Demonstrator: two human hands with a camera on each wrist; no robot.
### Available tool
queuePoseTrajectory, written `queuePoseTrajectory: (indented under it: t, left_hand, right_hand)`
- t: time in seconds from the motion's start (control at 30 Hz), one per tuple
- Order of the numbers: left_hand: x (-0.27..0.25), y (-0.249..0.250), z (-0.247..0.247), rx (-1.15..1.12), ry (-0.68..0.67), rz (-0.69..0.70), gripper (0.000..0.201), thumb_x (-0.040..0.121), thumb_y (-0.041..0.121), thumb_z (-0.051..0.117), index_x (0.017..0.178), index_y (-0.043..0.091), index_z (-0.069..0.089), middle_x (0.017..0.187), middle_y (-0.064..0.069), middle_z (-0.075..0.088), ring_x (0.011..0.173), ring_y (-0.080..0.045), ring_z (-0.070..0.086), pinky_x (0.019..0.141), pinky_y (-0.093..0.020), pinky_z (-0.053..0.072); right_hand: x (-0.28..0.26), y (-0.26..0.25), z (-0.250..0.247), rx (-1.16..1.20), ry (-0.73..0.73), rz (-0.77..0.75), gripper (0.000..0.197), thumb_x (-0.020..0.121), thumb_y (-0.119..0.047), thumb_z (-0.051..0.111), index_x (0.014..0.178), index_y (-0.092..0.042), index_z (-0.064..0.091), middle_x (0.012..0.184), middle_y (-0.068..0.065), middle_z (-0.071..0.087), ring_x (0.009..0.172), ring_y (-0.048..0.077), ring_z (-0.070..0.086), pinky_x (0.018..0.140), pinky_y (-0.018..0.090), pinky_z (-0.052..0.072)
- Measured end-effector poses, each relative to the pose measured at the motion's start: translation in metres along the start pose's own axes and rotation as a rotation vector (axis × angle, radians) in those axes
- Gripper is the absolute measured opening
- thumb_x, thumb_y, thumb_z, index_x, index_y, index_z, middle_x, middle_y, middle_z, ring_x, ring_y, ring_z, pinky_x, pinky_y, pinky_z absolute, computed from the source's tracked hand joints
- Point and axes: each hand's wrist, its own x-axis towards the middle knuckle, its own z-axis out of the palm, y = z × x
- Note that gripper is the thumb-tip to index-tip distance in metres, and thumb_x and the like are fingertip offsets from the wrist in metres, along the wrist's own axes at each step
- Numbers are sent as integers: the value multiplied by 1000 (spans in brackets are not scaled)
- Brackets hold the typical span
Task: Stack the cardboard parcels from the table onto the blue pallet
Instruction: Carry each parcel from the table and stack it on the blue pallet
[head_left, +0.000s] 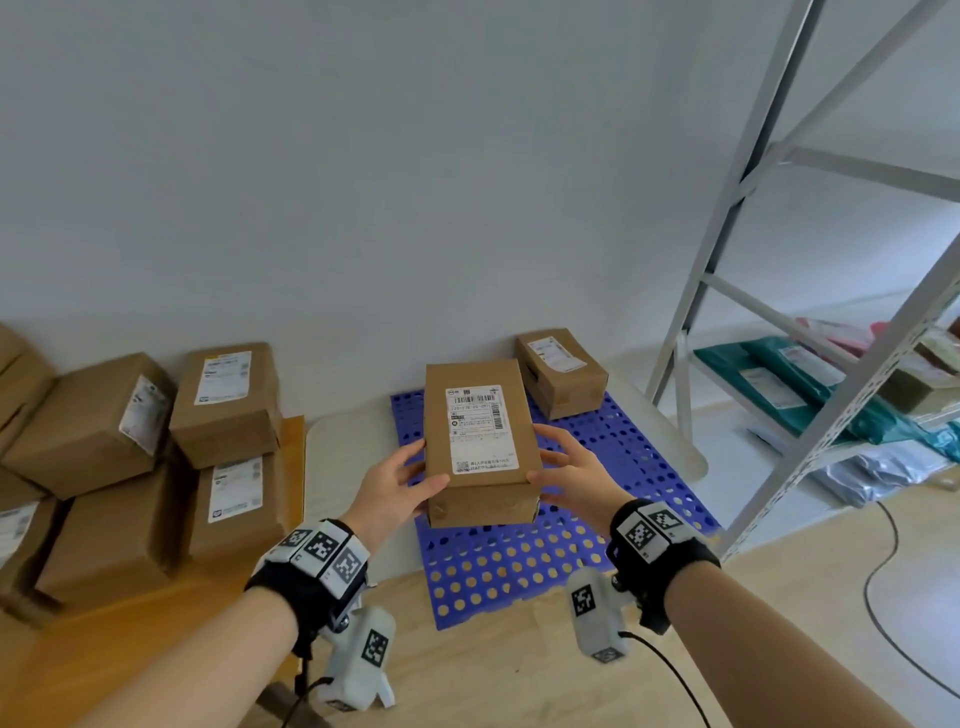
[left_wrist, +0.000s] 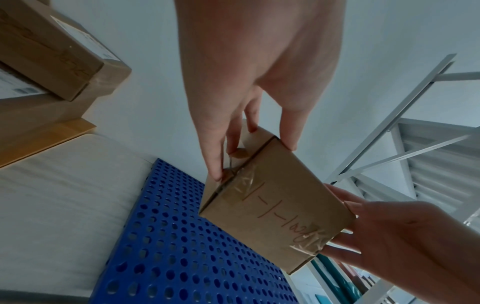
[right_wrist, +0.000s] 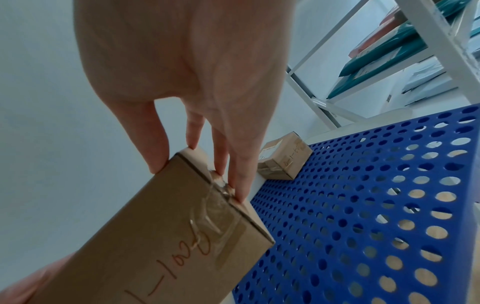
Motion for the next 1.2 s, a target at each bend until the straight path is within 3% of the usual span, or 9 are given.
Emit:
queuePoseTrajectory:
  t: [0.1, 0.17, 0.33, 0.5, 0.6, 0.83, 0.97, 1.1, 1.2]
  left_hand:
    - [24, -5, 7, -5, -4, -13, 66, 85, 10, 67, 142, 22, 36, 122, -2, 59, 119, -21, 53, 85, -36, 54]
    - [43, -8, 14, -9, 0, -17, 67, 85, 9, 67, 142, 23, 36, 122, -1, 58, 121, -20, 51, 76, -28, 54]
    - [95, -24, 27, -49, 28, -57, 70, 83, 4, 68, 142, 23, 36, 118, 2, 57, 123, -17, 49, 64, -18, 52]
    - [149, -43, 35, -84, 73, -121, 75, 78, 3, 72, 142, 22, 38, 130, -2, 55, 126, -17, 48, 63, -18, 55]
    - [174, -54, 40, -79, 88, -147, 74, 78, 2, 72, 142, 20, 38, 131, -2, 55, 127, -16, 47, 74, -23, 53]
    - [215, -73, 45, -77, 125, -206, 78, 75, 4, 76, 142, 20, 38, 135, -2, 53, 127, -15, 46, 98, -41, 48]
    - [228, -79, 46, -62, 138, -213, 82, 73, 3, 77, 142, 20, 37, 135, -3, 52, 128, -16, 46, 101, -46, 45]
    - [239, -82, 49, -12, 137, -198, 82, 74, 3, 76, 142, 19, 33, 135, -1, 49, 127, -14, 43, 102, -43, 44]
    - [245, -83, 53, 33, 135, -190, 82, 76, 1, 73, 144, 17, 29, 135, 0, 46, 125, -10, 40, 101, -35, 43]
  right_hand:
    - [24, 2, -10, -39, -24, 16, 64, 85, 9, 58, 130, -33, 43, 119, 3, 60, 108, 27, 62, 96, 50, 49]
    - [44, 2, -18, -52, -33, 28, 68, 85, 10, 57, 134, -35, 40, 122, 4, 58, 109, 26, 61, 95, 51, 49]
    - [98, 0, -35, -60, -68, 74, 71, 86, 14, 53, 139, -30, 35, 129, 7, 54, 100, 22, 62, 77, 38, 55]
    - [156, 4, -49, -115, -83, 142, 71, 86, 14, 52, 139, -31, 34, 128, 6, 54, 97, 24, 64, 86, 47, 53]
    - [185, 9, -53, -153, -91, 191, 70, 86, 15, 52, 136, -31, 35, 124, 6, 54, 107, 33, 61, 93, 56, 48]
    - [233, 22, -61, -212, -128, 256, 73, 85, 12, 53, 140, -30, 31, 130, 9, 53, 112, 30, 58, 93, 56, 48]
    - [253, 23, -64, -276, -175, 232, 77, 84, 6, 61, 144, -27, 25, 133, 10, 50, 112, 29, 59, 92, 51, 50]
    - [264, 23, -66, -352, -227, 194, 81, 84, 4, 61, 147, -22, 18, 139, 7, 46, 120, 22, 53, 90, 36, 52]
    - [269, 21, -64, -483, -257, 133, 78, 86, 0, 61, 147, -20, 18, 140, 1, 45, 121, 18, 50, 95, 35, 50]
